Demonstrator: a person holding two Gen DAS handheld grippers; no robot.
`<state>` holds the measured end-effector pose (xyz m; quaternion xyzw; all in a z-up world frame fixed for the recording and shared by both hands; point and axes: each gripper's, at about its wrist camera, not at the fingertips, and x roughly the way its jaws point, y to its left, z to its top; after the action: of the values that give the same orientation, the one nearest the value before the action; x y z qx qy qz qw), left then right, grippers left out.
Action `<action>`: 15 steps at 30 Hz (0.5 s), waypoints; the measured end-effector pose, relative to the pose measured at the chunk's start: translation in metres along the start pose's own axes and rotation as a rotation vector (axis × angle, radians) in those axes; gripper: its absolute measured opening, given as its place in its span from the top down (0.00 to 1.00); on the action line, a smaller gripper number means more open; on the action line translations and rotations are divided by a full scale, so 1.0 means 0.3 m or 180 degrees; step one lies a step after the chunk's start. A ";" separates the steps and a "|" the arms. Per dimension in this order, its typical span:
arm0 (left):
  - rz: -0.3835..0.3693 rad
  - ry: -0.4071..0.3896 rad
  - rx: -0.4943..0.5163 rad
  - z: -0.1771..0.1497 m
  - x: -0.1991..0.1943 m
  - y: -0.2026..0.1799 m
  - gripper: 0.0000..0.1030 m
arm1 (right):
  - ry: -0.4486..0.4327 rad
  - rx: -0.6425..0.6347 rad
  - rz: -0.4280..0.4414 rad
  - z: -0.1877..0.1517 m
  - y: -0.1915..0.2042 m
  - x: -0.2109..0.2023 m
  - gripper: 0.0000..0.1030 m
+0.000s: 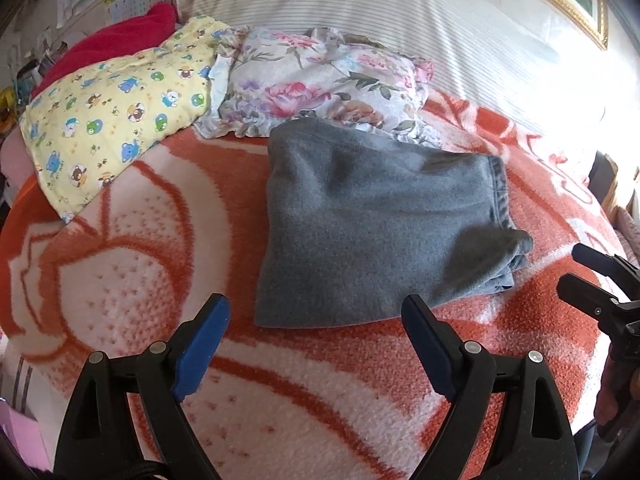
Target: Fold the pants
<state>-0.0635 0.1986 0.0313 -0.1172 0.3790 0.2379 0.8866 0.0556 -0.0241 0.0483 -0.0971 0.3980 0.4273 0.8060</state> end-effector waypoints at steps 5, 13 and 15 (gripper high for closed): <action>0.0097 -0.0068 0.0027 0.002 -0.018 -0.005 0.14 | 0.0004 0.0035 -0.0001 -0.006 0.006 -0.002 0.04; 0.0088 -0.0077 0.0127 -0.008 -0.032 -0.031 0.14 | 0.0046 -0.0010 0.0004 -0.005 0.026 0.009 0.04; 0.0091 -0.0076 0.0157 -0.013 -0.034 -0.039 0.14 | 0.0059 -0.0020 0.0017 -0.006 0.031 0.014 0.04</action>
<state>-0.0658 0.1837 0.0364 -0.0870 0.3758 0.2425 0.8902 0.0489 -0.0168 0.0459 -0.1025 0.4043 0.4298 0.8008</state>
